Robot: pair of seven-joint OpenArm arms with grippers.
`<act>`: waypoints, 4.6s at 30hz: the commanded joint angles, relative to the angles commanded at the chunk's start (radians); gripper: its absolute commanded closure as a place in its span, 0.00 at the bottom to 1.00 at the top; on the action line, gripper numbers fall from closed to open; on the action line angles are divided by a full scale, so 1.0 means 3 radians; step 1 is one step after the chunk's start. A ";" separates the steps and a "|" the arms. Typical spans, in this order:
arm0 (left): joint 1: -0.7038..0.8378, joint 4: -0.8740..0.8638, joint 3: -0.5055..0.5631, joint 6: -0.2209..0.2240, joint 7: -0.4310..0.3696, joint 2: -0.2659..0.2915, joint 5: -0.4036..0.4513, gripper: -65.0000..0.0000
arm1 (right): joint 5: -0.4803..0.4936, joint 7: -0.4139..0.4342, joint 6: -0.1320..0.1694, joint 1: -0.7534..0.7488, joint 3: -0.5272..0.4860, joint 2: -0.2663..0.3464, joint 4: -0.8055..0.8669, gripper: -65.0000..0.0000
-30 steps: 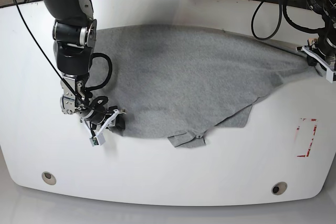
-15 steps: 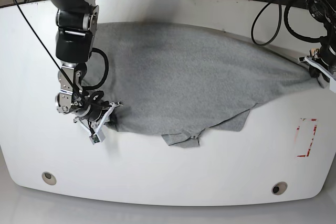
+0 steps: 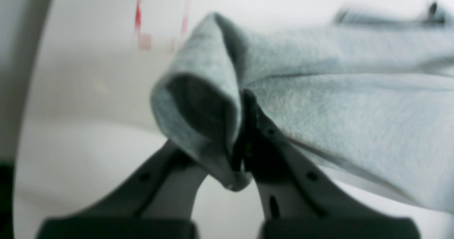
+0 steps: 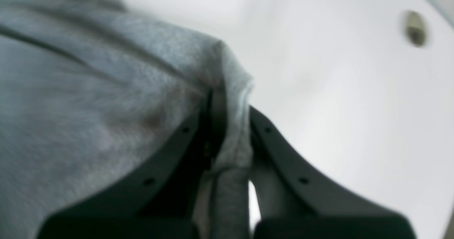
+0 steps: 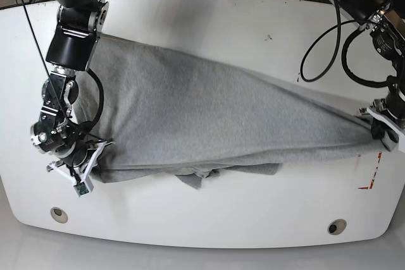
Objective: Fold the T-shirt properly
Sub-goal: 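Lift the shirt high with both grippers holding its edges, then lay the shirt down, folding the held edge over the shirt body, then release the folded edge with both grippers and raise them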
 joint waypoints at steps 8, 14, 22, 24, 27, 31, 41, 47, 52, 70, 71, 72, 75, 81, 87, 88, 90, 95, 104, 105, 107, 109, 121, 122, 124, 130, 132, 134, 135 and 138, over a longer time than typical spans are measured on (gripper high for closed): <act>-0.0665 -0.0005 0.0164 0.0307 0.0000 0.0005 0.0000 1.00 | 0.0000 -0.0194 0.0000 0.0476 -0.0010 0.0199 0.0031 1.00; -0.1151 -0.0010 0.0256 0.0419 0.0000 0.0005 0.0015 1.00 | -0.0020 -0.0338 0.0000 0.0915 -0.0020 0.0235 0.0046 1.00; -0.1862 -0.0015 0.0532 0.0450 -0.0005 0.0005 0.0399 1.00 | -0.0026 -0.0455 0.0000 0.1550 -0.0128 0.0307 0.0020 1.00; -0.2020 -0.0041 0.0573 0.0450 -0.0005 0.0005 0.0440 1.00 | -0.0031 -0.0455 0.0000 0.1683 -0.0240 0.0307 0.0020 1.00; -0.2261 -0.0184 0.0598 0.0450 -0.0005 0.0005 0.0465 1.00 | -0.0031 -0.0455 0.0000 0.1887 -0.0389 0.0322 0.0020 1.00; -0.2608 -0.0348 0.0593 0.0450 -0.0005 -0.0005 0.0471 1.00 | -0.0031 -0.0455 -0.0005 0.2097 -0.0527 0.0378 0.0015 1.00; -0.3110 -0.0823 0.0593 0.0455 -0.0138 -0.0056 0.0471 1.00 | -0.0036 -0.0435 -0.0010 0.2445 -0.0798 0.0465 0.0015 1.00; -0.3140 -0.0956 0.0598 0.0450 -0.0148 -0.0066 0.0460 1.00 | -0.0036 -0.0435 0.0000 0.2445 -0.0798 0.0471 0.0036 0.91; -0.2956 -0.0936 0.0598 0.0450 -0.0143 -0.0066 0.0455 1.00 | -0.0005 -0.0414 0.0000 0.2245 -0.0793 0.0573 0.0051 1.00; -0.1519 -0.0501 0.0563 0.0435 -0.0143 -0.0061 0.0077 1.00 | 0.0005 -0.0394 0.0000 0.0471 0.0061 0.0384 0.1028 1.00; -0.1468 -0.0476 0.0563 0.0435 -0.0143 -0.0061 0.0051 1.00 | 0.0000 -0.0404 0.0000 0.0414 0.0082 0.0373 0.1069 1.00; -0.1314 -0.0404 0.0552 0.0435 -0.0138 -0.0061 0.0010 1.00 | 0.0000 -0.0450 0.0000 0.0271 0.0133 0.0348 0.1181 1.00; -0.0941 -0.0230 0.0481 0.0435 -0.0133 -0.0061 -0.0005 1.00 | 0.0000 -0.0511 0.0000 -0.0036 0.0235 0.0251 0.1391 1.00; -0.0343 -0.0056 0.0414 0.0435 -0.0133 -0.0061 -0.0245 1.00 | 0.0000 -0.0511 0.0005 -0.0639 0.0471 0.0061 0.1688 1.00; 0.0240 0.0020 0.0164 0.0435 -0.0128 -0.0082 -0.0522 1.00 | 0.0000 -0.0511 0.0005 -0.1161 0.0609 -0.0097 0.1846 1.00; 0.0348 0.0020 0.0128 0.0435 -0.0128 -0.0102 -0.0573 1.00 | 0.0000 -0.0511 0.0005 -0.1268 0.0655 -0.0123 0.1867 1.00; 0.0496 0.0020 0.0102 0.0435 -0.0128 -0.0169 -0.0634 1.00 | 0.0000 -0.0511 0.0005 -0.1396 0.0701 -0.0174 0.1872 1.00; 0.0946 0.0020 -0.0036 0.0445 -0.0128 -0.0281 -0.0864 1.00 | 0.0000 -0.0506 0.0031 -0.1816 0.0915 -0.0317 0.1933 1.00; 0.1570 0.0020 -0.0261 0.0445 -0.0128 -0.0302 -0.0982 1.00 | -0.0031 -0.0501 0.0100 -0.2363 0.1141 -0.0583 0.1933 1.00; 0.1662 0.0020 -0.0271 0.0445 -0.0128 -0.0302 -0.0982 1.00 | -0.0026 -0.0496 0.0100 -0.2465 0.1146 -0.0619 0.1928 1.00; 0.1765 0.0015 -0.0271 0.0445 -0.0128 -0.0302 -0.0977 1.00 | -0.0010 -0.0496 0.0100 -0.2573 0.1146 -0.0660 0.1928 1.00; 0.1841 0.0010 -0.0271 0.0445 -0.0133 -0.0302 -0.0972 1.00 | -0.0005 -0.0496 0.0100 -0.2654 0.1146 -0.0706 0.1923 1.00; 0.2240 0.0000 -0.0297 0.0445 -0.0133 -0.0312 -0.0967 1.00 | -0.0026 -0.0496 0.0100 -0.2941 0.1146 -0.0864 0.1918 1.00; 0.2261 0.0000 -0.0297 0.0445 -0.0133 -0.0343 -0.0967 1.00 | -0.0026 -0.0496 0.0100 -0.2941 0.1146 -0.0864 0.1918 1.00; 0.2281 -0.0005 -0.0297 0.0445 -0.0133 -0.0399 -0.0967 1.00 | -0.0026 -0.0496 0.0100 -0.2966 0.1146 -0.0864 0.1918 1.00; 0.2317 -0.0005 -0.0297 0.0445 -0.0133 -0.0419 -0.0967 1.00 | -0.0020 -0.0496 0.0100 -0.3012 0.1146 -0.0869 0.1918 1.00; 0.2322 -0.0005 -0.0302 0.0445 -0.0133 -0.0425 -0.0967 1.00 | -0.0020 -0.0496 0.0100 -0.3023 0.1146 -0.0869 0.1913 1.00; 0.2327 0.0000 -0.0302 0.0445 -0.0133 -0.0425 -0.0967 1.00 | -0.0005 -0.0496 0.0100 -0.3043 0.1141 -0.0869 0.1913 1.00; 0.2327 0.0000 -0.0317 0.0445 -0.0133 -0.0425 -0.0967 1.00 | 0.0000 -0.0496 0.0100 -0.3048 0.1141 -0.0875 0.1913 1.00; 0.2332 0.0000 -0.0348 0.0445 -0.0133 -0.0419 -0.0967 1.00 | 0.0000 -0.0496 0.0100 -0.3048 0.1141 -0.0875 0.1913 1.00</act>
